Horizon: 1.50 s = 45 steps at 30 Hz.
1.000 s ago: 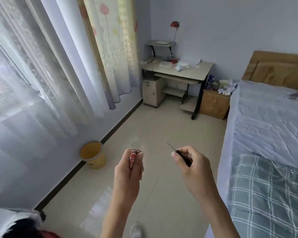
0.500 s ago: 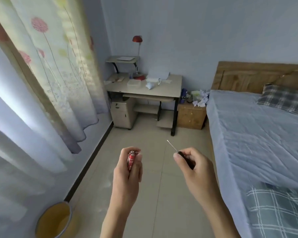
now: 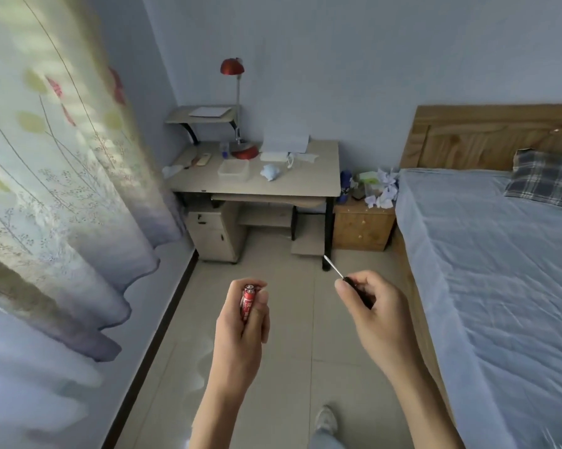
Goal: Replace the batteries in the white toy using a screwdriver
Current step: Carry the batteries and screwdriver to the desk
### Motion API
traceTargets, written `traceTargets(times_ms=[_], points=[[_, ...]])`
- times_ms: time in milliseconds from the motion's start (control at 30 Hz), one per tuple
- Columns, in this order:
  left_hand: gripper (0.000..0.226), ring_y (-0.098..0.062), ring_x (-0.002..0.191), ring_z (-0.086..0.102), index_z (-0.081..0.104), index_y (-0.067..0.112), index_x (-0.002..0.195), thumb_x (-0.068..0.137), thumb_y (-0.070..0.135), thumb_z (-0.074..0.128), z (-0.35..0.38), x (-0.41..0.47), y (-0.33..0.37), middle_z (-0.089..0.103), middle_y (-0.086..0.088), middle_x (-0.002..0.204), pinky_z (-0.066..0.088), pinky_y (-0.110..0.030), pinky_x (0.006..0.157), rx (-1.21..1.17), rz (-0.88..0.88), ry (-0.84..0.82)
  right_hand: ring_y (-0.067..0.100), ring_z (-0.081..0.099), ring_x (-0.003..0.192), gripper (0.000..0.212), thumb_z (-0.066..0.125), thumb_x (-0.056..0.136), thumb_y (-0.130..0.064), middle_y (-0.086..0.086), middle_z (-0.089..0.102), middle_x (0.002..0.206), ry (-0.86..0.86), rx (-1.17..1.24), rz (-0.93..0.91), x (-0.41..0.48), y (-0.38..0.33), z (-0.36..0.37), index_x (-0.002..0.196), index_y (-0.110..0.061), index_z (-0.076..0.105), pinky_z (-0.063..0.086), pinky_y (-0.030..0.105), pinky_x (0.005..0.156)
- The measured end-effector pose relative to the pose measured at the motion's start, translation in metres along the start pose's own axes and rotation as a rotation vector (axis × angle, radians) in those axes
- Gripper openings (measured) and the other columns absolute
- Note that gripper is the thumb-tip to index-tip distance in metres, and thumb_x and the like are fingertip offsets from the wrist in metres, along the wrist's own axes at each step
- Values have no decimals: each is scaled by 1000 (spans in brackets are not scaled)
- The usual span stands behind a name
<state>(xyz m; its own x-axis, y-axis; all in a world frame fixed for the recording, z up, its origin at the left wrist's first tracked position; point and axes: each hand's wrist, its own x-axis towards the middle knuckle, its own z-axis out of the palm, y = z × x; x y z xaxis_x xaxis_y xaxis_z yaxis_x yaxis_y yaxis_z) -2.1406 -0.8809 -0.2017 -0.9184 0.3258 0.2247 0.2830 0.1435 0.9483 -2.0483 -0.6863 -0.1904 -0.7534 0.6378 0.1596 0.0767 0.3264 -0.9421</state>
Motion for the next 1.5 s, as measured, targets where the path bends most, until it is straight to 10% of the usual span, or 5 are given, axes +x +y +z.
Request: traceTargets(times_ms=[967, 1500], points=[[16, -16, 68, 50, 69, 24, 111, 114, 25, 54, 148, 640, -109, 56, 0, 73, 43, -27, 64, -80, 6, -226, 13, 70, 69, 8, 72, 103, -25, -8, 74, 79, 134, -89, -1, 603, 47, 132, 95, -26, 70, 55, 25, 64], [13, -15, 65, 57, 68, 23, 116, 113, 20, 56, 261, 814, -208, 66, -5, 77, 47, -20, 65, -6, -142, -261, 12, 61, 58, 9, 73, 103, -26, -3, 72, 74, 98, -105, 230, 790, 142, 153, 94, -23, 72, 53, 40, 58]])
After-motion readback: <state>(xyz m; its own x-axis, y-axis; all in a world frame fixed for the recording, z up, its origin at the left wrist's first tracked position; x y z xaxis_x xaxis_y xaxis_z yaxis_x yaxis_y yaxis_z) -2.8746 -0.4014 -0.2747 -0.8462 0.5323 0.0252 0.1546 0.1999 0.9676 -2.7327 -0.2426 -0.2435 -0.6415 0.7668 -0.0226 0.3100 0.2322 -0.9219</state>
